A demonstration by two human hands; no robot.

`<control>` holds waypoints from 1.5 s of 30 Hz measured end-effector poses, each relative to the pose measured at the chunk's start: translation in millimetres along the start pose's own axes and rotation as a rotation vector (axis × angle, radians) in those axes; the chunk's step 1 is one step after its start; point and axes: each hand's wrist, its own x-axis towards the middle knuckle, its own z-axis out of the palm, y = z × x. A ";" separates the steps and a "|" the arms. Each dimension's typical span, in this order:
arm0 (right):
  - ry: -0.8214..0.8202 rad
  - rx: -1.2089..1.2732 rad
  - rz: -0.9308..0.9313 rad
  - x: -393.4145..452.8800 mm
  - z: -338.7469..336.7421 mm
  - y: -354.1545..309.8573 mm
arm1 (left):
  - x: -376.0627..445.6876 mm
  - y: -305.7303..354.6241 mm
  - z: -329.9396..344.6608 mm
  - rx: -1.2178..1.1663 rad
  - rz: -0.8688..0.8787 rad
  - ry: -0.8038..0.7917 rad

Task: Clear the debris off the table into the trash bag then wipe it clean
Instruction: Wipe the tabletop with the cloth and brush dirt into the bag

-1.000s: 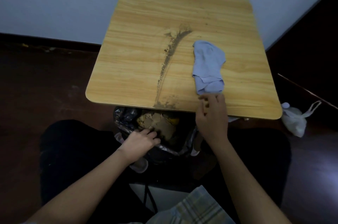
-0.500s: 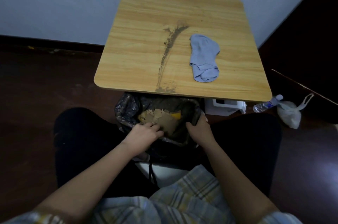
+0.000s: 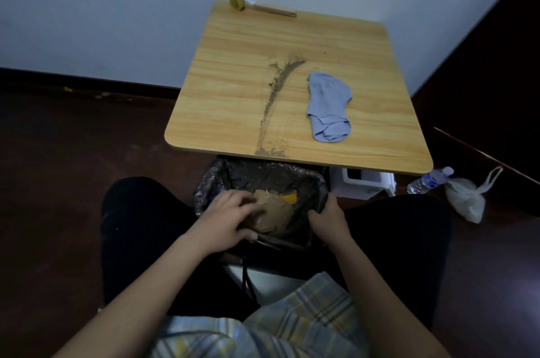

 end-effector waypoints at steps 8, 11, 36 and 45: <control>0.046 0.056 -0.017 2.7 -4.9 5.6 | -5.0 -18.5 -10.2 -0.231 -0.587 0.367; 0.028 0.035 -0.015 2.4 -5.9 6.2 | 1.1 -23.9 -8.9 -0.360 -0.722 0.304; 0.058 -0.127 0.001 -3.1 -22.0 -10.3 | -3.6 -7.4 -21.7 -0.331 -0.766 0.246; 0.084 -0.226 -0.052 -17.8 -43.1 -44.3 | -13.0 4.1 -58.9 -0.269 -0.741 0.293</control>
